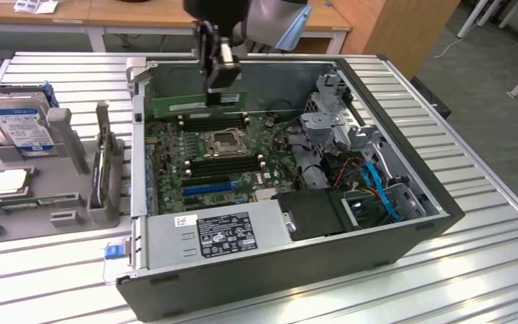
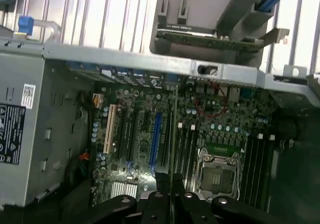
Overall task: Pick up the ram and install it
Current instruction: 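Pick up the ram and move it above insertion slot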
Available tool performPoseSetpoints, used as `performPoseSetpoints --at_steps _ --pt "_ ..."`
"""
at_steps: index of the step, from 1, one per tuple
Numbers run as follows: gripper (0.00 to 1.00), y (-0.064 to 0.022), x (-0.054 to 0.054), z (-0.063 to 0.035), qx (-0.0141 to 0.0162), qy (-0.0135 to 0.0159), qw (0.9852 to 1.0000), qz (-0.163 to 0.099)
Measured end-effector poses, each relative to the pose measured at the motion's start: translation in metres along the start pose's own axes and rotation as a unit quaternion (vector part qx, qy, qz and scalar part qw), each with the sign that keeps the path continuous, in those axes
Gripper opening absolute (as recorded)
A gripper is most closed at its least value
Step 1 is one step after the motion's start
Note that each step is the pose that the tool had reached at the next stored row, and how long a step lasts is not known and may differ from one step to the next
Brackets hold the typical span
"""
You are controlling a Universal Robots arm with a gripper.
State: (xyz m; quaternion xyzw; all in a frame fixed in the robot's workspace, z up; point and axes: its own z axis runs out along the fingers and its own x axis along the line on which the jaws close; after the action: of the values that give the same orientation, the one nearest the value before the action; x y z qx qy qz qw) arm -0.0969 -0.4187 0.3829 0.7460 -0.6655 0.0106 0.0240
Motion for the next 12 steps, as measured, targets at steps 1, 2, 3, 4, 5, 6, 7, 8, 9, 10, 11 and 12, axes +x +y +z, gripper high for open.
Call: performPoseSetpoints --at_steps 1,2,3,4,5,6,7,8,9,10,11,12 --pt "0.14 -0.0048 0.001 -0.0001 0.0 0.0 1.0 0.0" --pt "0.14 -0.0092 0.001 -0.0001 0.0 0.0 1.0 0.0" --pt "0.14 -0.0138 0.002 -0.0001 0.0001 -0.0001 1.0 0.0" --pt "0.14 -0.0182 0.002 -0.0002 0.0 0.0 1.0 0.0" --pt "0.14 -0.0227 0.003 -0.0003 0.0 -0.0001 1.0 0.0" --pt "0.14 -0.0272 0.003 -0.0004 0.0 -0.0001 1.0 0.0" --pt "0.14 -0.0319 0.004 -0.0004 0.0 -0.0001 1.0 0.0" --pt "0.14 -0.0363 0.004 -0.0005 0.0 -0.0001 1.0 0.0" --pt "0.14 -0.0399 0.005 -0.0006 0.0 0.0 1.0 0.0" --pt "0.14 -0.0409 0.005 -0.0007 0.0 0.0 1.0 0.0" --pt "0.14 -0.0409 0.005 -0.0006 0.0 0.0 1.0 0.0" --pt "0.14 -0.0409 0.005 -0.0006 0.0 0.0 1.0 0.0"
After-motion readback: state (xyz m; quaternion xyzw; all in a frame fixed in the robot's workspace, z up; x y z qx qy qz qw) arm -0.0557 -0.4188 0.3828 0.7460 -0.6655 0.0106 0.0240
